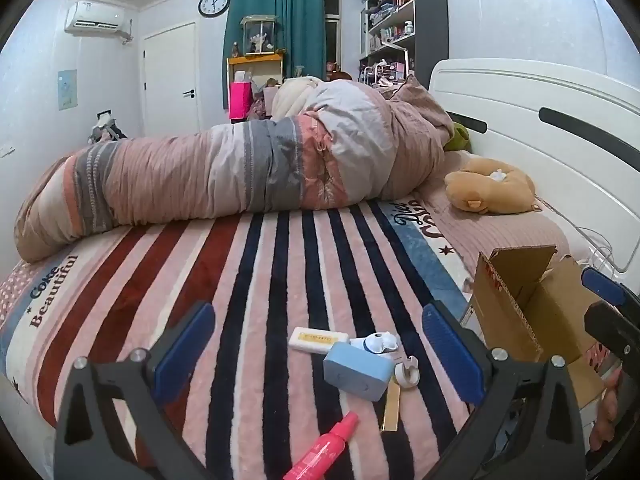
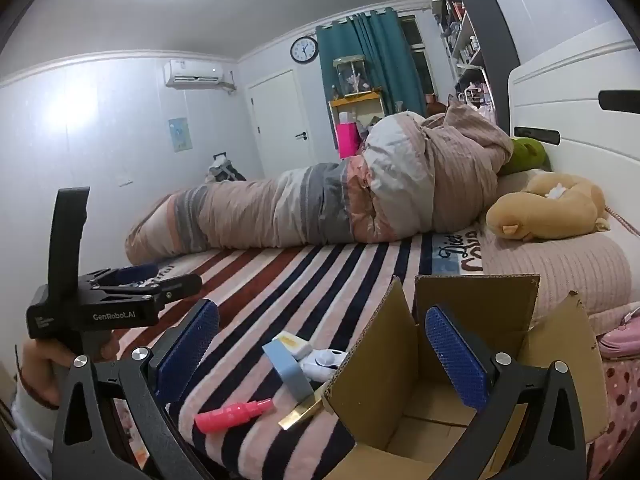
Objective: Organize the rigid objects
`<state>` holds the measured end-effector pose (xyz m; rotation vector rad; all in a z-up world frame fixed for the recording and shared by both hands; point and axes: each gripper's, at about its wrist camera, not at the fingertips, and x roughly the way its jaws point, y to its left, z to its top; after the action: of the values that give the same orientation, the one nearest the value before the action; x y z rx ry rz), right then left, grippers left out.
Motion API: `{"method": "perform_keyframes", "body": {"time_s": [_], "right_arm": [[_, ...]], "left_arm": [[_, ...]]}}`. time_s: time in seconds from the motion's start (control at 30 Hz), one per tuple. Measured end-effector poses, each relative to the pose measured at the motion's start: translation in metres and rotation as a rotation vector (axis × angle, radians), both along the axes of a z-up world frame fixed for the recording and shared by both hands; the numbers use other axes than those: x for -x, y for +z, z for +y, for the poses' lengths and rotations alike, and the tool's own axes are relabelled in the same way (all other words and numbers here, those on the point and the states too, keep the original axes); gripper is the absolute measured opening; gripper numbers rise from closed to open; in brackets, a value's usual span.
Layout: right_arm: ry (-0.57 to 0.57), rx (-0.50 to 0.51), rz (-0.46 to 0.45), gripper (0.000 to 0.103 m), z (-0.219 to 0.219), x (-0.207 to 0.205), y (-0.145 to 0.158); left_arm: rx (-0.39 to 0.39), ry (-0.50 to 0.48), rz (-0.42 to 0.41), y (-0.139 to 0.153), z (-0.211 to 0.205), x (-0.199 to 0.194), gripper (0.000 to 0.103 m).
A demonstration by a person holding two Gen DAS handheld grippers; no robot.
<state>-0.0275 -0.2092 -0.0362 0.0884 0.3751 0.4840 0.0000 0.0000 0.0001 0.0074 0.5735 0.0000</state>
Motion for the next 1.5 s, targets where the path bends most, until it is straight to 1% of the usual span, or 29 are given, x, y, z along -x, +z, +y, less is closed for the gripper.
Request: {"method": "perform_keyframes", "body": {"time_s": [0.1,0.13,0.17,0.23,0.3,0.33,0.43,0.47,0.6,0.77,1.07,1.37,1.5], "right_arm": [[-0.004,0.017,-0.001,0.103,-0.001,0.001,-0.001],[-0.003,0.019,0.0,0.103,-0.002,0.002,-0.001],[0.005,0.041,0.006,0.103,0.0,0.0,-0.004],[0.019,0.056,0.031,0.103,0.005,-0.005,-0.006],[0.025,0.078,0.037,0.103,0.014,-0.009,-0.009],[0.021,0.074,0.049,0.103,0.013,-0.015,-0.01],[0.028,0.062,0.037,0.103,0.014,-0.013,-0.01],[0.034,0.057,0.04,0.103,0.015,-0.014,-0.011],[0.037,0.082,0.036,0.103,0.024,-0.015,-0.012],[0.062,0.097,0.035,0.103,0.033,-0.011,-0.014],[0.068,0.096,0.037,0.103,0.04,-0.01,-0.01],[0.064,0.092,0.044,0.103,0.04,-0.01,-0.013],[0.063,0.094,0.043,0.103,0.041,-0.01,-0.014]], "left_arm": [[0.004,0.003,0.0,0.0,0.0,0.0,0.103],[0.02,-0.001,0.0,0.0,0.002,-0.001,0.103],[0.019,-0.004,-0.002,0.0,0.002,-0.001,0.103],[0.024,-0.012,-0.006,-0.007,0.014,0.004,0.103],[0.03,-0.014,0.003,-0.012,0.019,0.004,0.103],[0.029,-0.007,0.001,-0.012,0.015,0.009,0.103],[0.024,-0.006,0.001,-0.015,0.02,0.012,0.103],[0.032,0.008,0.005,-0.007,0.021,0.009,0.103],[0.036,0.012,0.004,-0.008,0.017,0.008,0.103],[0.035,0.008,0.006,-0.008,0.021,0.009,0.103],[0.035,0.001,0.007,-0.009,0.023,0.011,0.103],[0.019,-0.008,0.005,-0.009,0.012,0.018,0.103],[0.03,-0.018,0.001,-0.007,0.014,0.019,0.103]]}}
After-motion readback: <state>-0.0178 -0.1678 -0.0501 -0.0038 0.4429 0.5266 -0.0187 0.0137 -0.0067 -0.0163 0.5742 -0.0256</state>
